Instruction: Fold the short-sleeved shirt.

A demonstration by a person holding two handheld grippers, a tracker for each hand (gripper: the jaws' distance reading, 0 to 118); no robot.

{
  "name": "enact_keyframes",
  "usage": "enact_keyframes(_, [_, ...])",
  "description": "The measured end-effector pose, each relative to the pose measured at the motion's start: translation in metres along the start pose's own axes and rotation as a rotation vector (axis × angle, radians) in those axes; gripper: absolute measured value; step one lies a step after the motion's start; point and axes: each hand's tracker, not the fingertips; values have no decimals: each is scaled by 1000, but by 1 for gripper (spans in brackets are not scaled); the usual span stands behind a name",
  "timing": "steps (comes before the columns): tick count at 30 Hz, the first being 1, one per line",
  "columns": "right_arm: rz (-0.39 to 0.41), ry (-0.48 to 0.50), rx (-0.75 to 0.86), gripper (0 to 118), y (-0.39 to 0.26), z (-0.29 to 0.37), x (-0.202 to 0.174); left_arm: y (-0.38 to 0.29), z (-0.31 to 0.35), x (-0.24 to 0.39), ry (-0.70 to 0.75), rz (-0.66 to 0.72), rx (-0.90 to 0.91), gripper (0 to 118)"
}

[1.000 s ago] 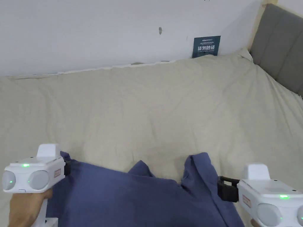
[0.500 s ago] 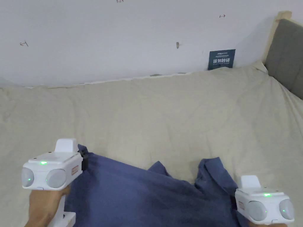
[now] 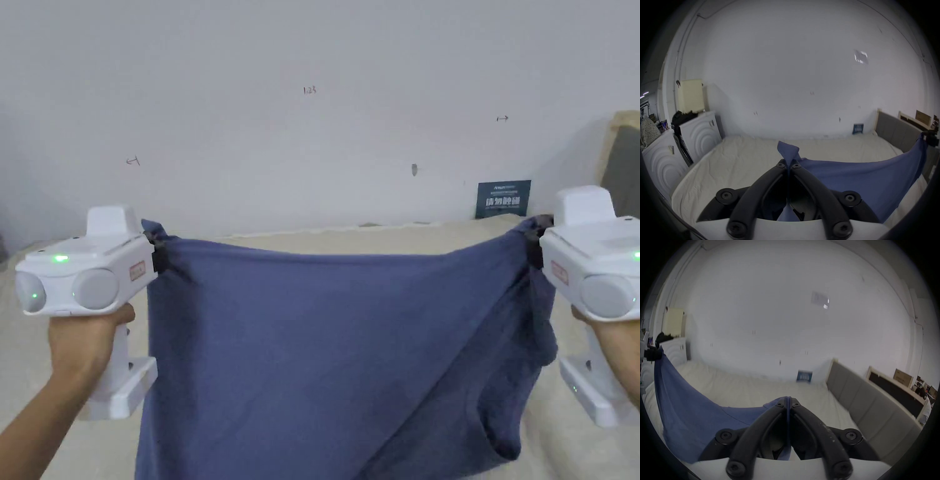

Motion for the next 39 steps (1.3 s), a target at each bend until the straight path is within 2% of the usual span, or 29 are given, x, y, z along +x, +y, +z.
enact_keyframes(3, [-9,5,112,4,54,-2,4,50,6,-12,28,42,86,2])
enact_keyframes(8, [-71,33,241,4,132,-18,16,113,1,-23,57,100,174,2])
enact_keyframes(12, [-80,47,273,4,164,-38,20,141,-12,-23,71,131,235,2])
enact_keyframes(16, [-70,45,289,4,167,-63,22,143,-34,-16,94,101,264,2])
enact_keyframes(23, [-58,64,228,4,118,-111,15,88,-89,-5,96,41,223,2])
enact_keyframes(27, [-81,96,115,4,66,-137,5,28,-117,0,90,-2,126,2])
enact_keyframes(30, [-64,109,44,4,20,-153,-3,-25,-131,-1,80,-18,53,2])
enact_keyframes(35, [-86,160,-98,4,-64,-144,-19,-116,-121,-2,61,-37,-102,2])
enact_keyframes(39, [-113,195,-222,4,-130,-113,-27,-187,-89,-5,59,-58,-227,2])
